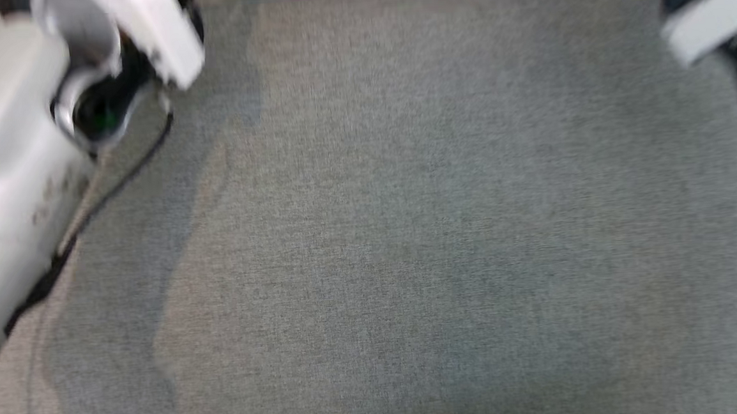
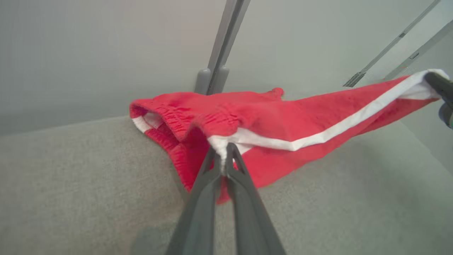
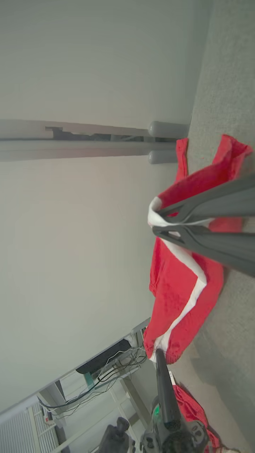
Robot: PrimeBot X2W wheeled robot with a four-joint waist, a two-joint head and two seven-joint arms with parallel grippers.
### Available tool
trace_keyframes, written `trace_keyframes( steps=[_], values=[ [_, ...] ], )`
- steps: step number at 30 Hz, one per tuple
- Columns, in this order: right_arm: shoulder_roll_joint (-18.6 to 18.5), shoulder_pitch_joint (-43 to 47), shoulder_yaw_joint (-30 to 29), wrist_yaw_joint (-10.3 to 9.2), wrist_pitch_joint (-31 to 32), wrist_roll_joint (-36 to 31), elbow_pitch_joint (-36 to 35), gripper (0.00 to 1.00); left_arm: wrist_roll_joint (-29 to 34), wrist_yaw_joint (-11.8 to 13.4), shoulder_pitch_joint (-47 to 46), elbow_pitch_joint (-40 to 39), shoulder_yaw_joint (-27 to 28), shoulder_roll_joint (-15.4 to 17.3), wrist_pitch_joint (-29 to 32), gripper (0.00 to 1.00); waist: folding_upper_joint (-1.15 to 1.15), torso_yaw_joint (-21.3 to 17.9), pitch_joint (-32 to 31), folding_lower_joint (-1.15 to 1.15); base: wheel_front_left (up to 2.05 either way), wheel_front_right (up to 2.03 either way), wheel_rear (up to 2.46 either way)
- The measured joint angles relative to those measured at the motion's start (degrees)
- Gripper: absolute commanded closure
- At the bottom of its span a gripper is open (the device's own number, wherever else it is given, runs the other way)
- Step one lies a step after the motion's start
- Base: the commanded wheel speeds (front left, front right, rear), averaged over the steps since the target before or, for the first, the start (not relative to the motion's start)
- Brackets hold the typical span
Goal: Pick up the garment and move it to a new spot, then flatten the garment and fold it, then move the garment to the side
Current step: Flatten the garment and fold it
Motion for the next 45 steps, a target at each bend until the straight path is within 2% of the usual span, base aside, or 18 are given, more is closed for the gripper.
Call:
trace_keyframes(
  steps=[5,8,9,15,22,27,31,34,39,45],
  values=[
    [-1.4,8.3,4.7,0.00,0.0,1.5,-1.9,1.00,-5.1,0.0,8.1,-1.3,-2.2,2.7,2.1,1.00,0.00,-0.4,-5.7,0.00,0.00,0.00,0.00],
    [-2.8,12.5,9.0,0.00,0.4,3.1,-2.1,1.00,-8.2,0.0,13.6,-4.8,-3.6,3.6,4.0,1.00,0.00,-0.6,-9.6,0.00,0.00,0.00,0.00],
    [-3.1,14.0,10.2,0.00,0.8,4.2,-2.5,0.97,-9.1,0.0,15.2,-6.6,-4.3,4.2,4.8,1.00,0.00,-0.6,-10.8,0.00,0.00,0.00,0.00],
    [-6.0,21.1,16.2,0.00,2.5,8.8,-5.7,1.00,-11.9,0.0,25.4,-17.5,-9.5,11.1,9.4,1.00,0.00,-0.8,-18.4,0.00,0.00,0.00,0.00],
    [-11.5,29.4,19.0,0.00,5.2,12.6,-10.9,1.00,-18.3,0.0,35.3,-31.5,-12.1,20.4,13.0,1.00,0.00,-1.1,-26.0,0.00,0.00,0.00,0.00],
    [-16.0,34.5,19.8,0.01,10.6,16.2,-14.7,1.00,-22.2,0.7,40.8,-39.8,-14.0,26.1,17.2,1.00,0.00,-1.5,-29.8,0.00,0.00,0.00,0.00],
    [-20.8,38.3,20.1,0.01,16.9,19.7,-19.4,1.00,-23.2,2.8,43.3,-46.0,-14.9,29.5,19.8,1.00,0.00,-1.7,-31.8,-0.01,0.00,0.00,0.00],
    [-22.4,38.8,20.0,0.01,18.1,20.1,-21.7,1.00,-23.5,3.7,43.7,-47.5,-14.9,29.9,19.7,1.00,0.00,-1.7,-31.9,-0.01,0.00,0.00,0.00],
    [-22.8,38.0,18.8,0.01,20.2,19.6,-23.6,1.00,-23.5,4.3,43.8,-47.8,-14.8,29.6,19.6,1.00,0.00,-1.6,-31.5,-0.01,0.00,0.00,0.00],
    [-21.0,33.2,15.9,0.00,24.0,19.3,-21.0,1.00,-25.6,4.0,40.5,-45.2,-12.5,26.6,21.2,1.00,0.00,-0.7,-29.3,-0.01,0.00,0.00,0.00]
  ],
)
